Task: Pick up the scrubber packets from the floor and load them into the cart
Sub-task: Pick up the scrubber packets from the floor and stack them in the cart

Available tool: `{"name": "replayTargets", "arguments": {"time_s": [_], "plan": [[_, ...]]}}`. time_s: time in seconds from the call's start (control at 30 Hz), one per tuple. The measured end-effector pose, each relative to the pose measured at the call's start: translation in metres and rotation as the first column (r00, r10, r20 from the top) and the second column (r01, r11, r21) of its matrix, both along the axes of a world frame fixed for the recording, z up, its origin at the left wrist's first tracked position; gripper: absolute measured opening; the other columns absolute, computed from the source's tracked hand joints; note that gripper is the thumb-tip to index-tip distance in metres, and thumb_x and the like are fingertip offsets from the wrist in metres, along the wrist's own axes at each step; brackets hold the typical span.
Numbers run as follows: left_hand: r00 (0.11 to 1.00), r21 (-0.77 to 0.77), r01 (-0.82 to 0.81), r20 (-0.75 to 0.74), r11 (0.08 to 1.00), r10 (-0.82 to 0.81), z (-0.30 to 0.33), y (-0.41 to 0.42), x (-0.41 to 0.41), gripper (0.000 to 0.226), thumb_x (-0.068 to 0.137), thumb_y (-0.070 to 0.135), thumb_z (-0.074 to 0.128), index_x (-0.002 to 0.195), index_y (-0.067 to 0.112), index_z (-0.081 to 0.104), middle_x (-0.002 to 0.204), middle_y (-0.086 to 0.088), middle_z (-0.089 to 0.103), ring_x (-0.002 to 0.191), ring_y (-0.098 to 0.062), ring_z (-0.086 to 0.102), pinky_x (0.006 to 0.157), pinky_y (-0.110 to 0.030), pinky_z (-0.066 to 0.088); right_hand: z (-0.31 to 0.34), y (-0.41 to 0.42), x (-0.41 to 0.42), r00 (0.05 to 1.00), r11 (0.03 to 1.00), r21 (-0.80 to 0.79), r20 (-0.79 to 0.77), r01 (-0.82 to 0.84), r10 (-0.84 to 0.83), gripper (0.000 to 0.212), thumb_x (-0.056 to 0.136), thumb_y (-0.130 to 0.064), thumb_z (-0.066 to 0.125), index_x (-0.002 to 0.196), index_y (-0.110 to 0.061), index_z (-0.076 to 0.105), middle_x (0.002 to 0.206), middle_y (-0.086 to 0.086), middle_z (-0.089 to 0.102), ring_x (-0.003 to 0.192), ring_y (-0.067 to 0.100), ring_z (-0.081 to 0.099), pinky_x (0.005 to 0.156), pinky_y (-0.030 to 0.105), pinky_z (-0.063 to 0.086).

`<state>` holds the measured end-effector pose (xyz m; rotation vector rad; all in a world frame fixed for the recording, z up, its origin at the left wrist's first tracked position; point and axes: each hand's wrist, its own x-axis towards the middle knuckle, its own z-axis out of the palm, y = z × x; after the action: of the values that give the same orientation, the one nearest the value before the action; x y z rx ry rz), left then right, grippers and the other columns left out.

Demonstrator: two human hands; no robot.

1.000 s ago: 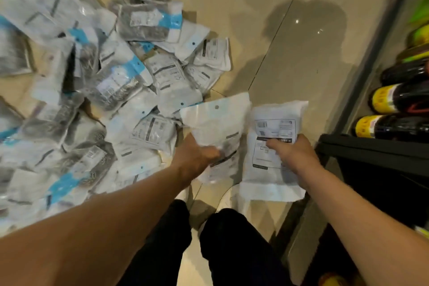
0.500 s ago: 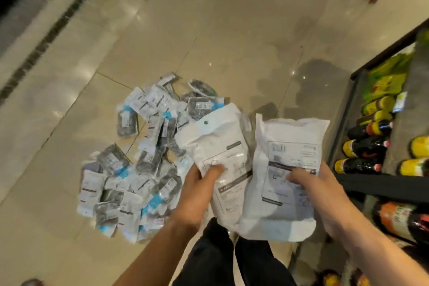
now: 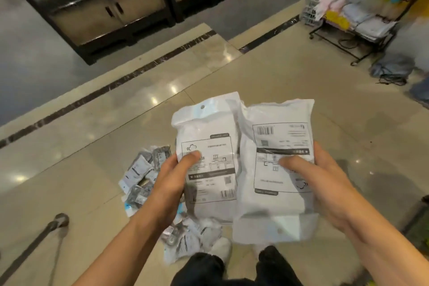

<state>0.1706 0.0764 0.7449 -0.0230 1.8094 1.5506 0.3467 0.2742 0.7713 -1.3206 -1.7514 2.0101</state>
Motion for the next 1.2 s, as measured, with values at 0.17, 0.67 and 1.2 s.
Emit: {"name": "replayTargets", "arguments": {"time_s": [0.17, 0.67, 1.2], "plan": [[0.952, 0.06, -0.305, 0.036, 0.95, 0.303, 0.003, -0.03, 0.032, 0.037, 0.102, 0.029, 0.058, 0.13, 0.007, 0.067, 0.12, -0.016, 0.076, 0.111, -0.035, 0.073, 0.096, -0.047, 0.055, 0.013, 0.018, -0.032, 0.966, 0.966, 0.014, -0.027, -0.257, 0.257, 0.034, 0.088, -0.018, 0.075, 0.116, -0.036, 0.068, 0.109, -0.013, 0.078, 0.107, 0.016, 0.073, 0.101, 0.046, 0.055], [0.445, 0.016, -0.896, 0.063, 0.445, 0.893, 0.028, -0.171, 0.162, 0.035, 0.098, 0.033, 0.063, 0.124, 0.011, 0.071, 0.113, -0.016, 0.078, 0.104, -0.038, 0.075, 0.099, -0.058, 0.056, 0.002, -0.125, -0.104, 0.527, 0.523, -0.079, -0.035, -0.849, 0.849, 0.054, 0.061, -0.037, 0.074, 0.114, -0.037, 0.068, 0.105, -0.008, 0.079, 0.1, 0.023, 0.075, 0.097, 0.055, 0.057], [0.053, 0.027, -0.998, 0.165, 0.049, 0.985, 0.031, -0.4, 0.233, 0.041, 0.094, 0.035, 0.067, 0.128, 0.011, 0.067, 0.111, -0.012, 0.079, 0.102, -0.032, 0.077, 0.097, -0.05, 0.055, 0.013, -0.413, -0.123, 0.124, 0.121, -0.189, -0.006, -0.974, 0.992, 0.033, 0.059, -0.023, 0.068, 0.091, -0.034, 0.07, 0.084, 0.011, 0.066, 0.079, 0.026, 0.057, 0.073, 0.041, 0.044]]}}
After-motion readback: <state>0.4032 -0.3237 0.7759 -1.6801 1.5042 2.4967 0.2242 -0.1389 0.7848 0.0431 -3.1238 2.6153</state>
